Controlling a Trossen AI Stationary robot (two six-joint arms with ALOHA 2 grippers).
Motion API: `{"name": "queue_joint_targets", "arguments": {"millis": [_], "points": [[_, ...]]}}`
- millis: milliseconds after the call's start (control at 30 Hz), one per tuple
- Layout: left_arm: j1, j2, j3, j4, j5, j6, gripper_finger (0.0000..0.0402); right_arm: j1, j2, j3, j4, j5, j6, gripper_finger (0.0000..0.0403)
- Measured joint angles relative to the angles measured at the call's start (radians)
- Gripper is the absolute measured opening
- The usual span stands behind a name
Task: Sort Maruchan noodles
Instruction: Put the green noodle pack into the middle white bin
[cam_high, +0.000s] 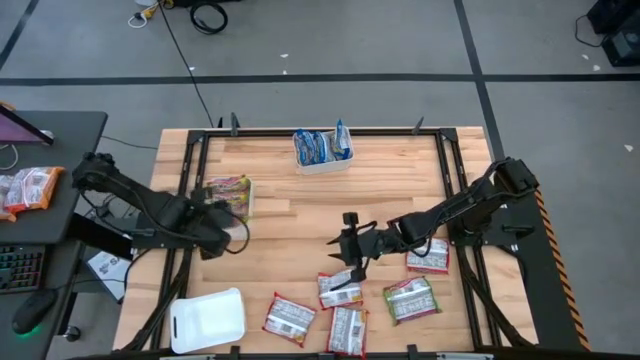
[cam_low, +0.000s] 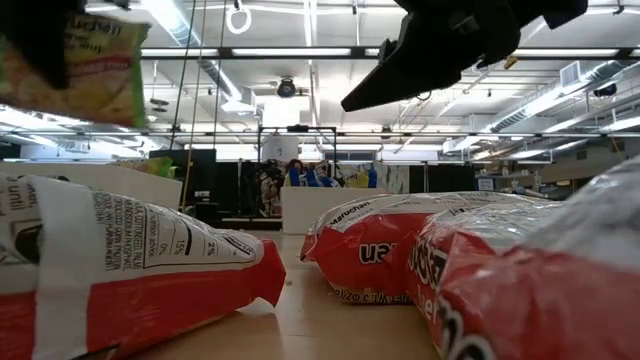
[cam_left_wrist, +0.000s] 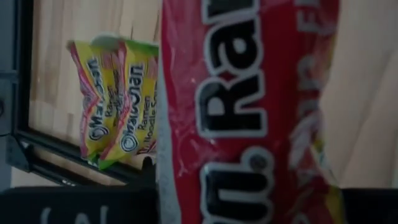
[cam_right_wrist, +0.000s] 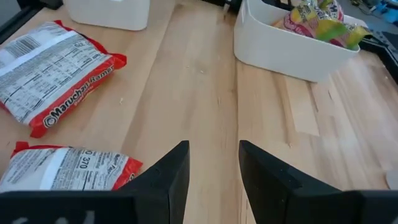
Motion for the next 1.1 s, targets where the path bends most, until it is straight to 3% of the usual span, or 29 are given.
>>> {"name": "queue_joint_targets", "arguments": {"millis": [267,467,767,967,1100], "points": [[0.045,-0.087,-0.240,0.075,-0.066,0.073,0.0127,-0.030,0.000,-0.003,0.055,-0.002,0.023,0.0144],[0.126,-0.087,-0.342,0.333,-0.012,0.245,0.0127,-0.038,0.001,-0.003,0.061,-0.013,0.084,0.0144],[0.264,-0.079,-0.355,0.418,0.078,0.332,0.0127,-0.037,0.001,-0.003,0.079,-0.098,0.054,0.0143],[0.317,-0.079,-0.355,0.603,0.110,0.390,0.0127,-0.062,0.002,-0.003,0.104,-0.044,-0.010,0.0143],[0.377,-0.040,-0.354,0.639,0.109,0.392,0.0127,-0.076,0.002,-0.003,0.159,-0.031,0.000,0.0143]]}}
